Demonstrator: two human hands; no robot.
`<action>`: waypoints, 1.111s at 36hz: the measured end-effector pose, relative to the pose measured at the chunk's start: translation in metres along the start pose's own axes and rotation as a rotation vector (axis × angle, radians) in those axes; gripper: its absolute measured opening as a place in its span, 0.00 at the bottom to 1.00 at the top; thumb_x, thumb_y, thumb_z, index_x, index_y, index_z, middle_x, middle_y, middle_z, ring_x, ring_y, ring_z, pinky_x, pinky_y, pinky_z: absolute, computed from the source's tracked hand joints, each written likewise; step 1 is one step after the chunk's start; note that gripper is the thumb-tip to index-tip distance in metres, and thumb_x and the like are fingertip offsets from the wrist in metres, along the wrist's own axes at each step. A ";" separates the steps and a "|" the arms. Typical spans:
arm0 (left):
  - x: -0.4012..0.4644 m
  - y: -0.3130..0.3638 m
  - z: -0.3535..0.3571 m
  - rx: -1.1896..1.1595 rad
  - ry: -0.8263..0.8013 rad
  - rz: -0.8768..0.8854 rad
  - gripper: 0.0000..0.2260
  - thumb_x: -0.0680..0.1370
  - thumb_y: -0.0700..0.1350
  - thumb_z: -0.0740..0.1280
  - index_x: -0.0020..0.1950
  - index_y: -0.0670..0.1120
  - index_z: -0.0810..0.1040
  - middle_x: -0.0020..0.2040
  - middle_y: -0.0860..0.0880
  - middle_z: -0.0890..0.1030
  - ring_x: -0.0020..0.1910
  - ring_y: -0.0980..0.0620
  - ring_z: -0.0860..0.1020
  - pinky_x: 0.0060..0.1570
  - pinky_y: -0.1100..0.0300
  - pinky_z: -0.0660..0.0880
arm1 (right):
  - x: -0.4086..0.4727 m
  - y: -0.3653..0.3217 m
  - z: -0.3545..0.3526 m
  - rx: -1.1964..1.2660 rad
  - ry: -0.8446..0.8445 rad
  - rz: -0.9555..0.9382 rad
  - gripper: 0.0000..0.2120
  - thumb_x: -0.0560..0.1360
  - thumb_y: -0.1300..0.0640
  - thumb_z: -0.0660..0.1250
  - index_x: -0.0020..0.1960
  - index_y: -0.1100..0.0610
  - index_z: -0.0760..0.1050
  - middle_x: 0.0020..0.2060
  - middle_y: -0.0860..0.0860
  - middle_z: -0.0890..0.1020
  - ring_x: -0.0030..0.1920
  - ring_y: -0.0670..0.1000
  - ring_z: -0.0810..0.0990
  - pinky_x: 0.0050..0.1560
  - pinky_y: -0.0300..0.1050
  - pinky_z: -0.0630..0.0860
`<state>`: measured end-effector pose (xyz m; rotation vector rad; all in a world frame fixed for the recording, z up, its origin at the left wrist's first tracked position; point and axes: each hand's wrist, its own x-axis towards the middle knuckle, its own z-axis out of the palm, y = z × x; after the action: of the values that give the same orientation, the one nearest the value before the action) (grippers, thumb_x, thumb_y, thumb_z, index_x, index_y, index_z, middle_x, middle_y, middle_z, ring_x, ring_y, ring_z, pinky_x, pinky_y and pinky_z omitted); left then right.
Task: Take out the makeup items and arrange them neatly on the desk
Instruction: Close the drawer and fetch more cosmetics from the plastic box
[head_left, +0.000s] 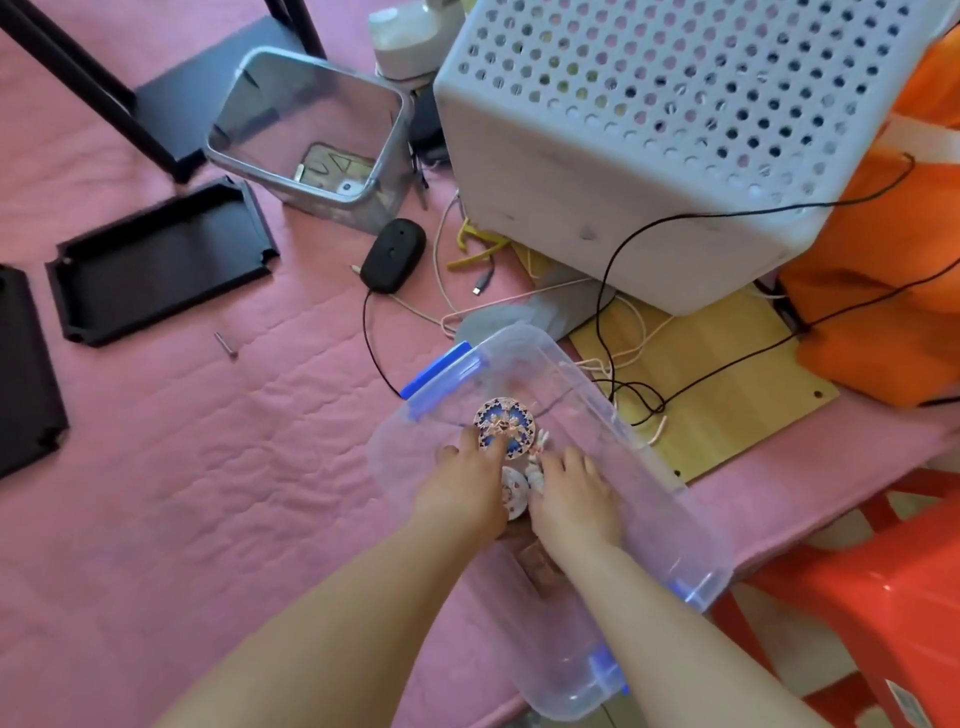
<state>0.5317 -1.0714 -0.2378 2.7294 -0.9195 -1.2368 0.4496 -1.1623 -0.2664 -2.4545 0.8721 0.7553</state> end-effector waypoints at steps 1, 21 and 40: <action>0.003 -0.001 0.002 0.004 -0.002 0.002 0.31 0.73 0.42 0.66 0.73 0.51 0.57 0.70 0.44 0.60 0.62 0.40 0.68 0.55 0.52 0.70 | 0.002 0.000 0.002 -0.010 -0.001 -0.003 0.21 0.79 0.54 0.56 0.71 0.51 0.60 0.65 0.51 0.68 0.67 0.54 0.65 0.62 0.47 0.67; 0.035 0.008 0.021 0.167 -0.131 0.031 0.26 0.72 0.43 0.69 0.67 0.49 0.64 0.66 0.41 0.62 0.56 0.42 0.75 0.43 0.56 0.67 | 0.018 0.016 0.020 -0.137 -0.072 0.111 0.15 0.76 0.64 0.57 0.62 0.59 0.65 0.61 0.56 0.71 0.61 0.56 0.73 0.55 0.47 0.73; 0.031 -0.001 0.008 0.077 0.086 -0.063 0.23 0.69 0.52 0.67 0.59 0.44 0.65 0.55 0.47 0.76 0.56 0.46 0.72 0.43 0.58 0.65 | 0.004 0.020 0.007 -0.088 -0.202 0.050 0.15 0.78 0.57 0.60 0.63 0.57 0.68 0.60 0.56 0.74 0.61 0.59 0.75 0.56 0.48 0.72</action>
<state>0.5428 -1.0847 -0.2644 2.8671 -0.8970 -1.1060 0.4360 -1.1746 -0.2778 -2.3864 0.8418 1.0592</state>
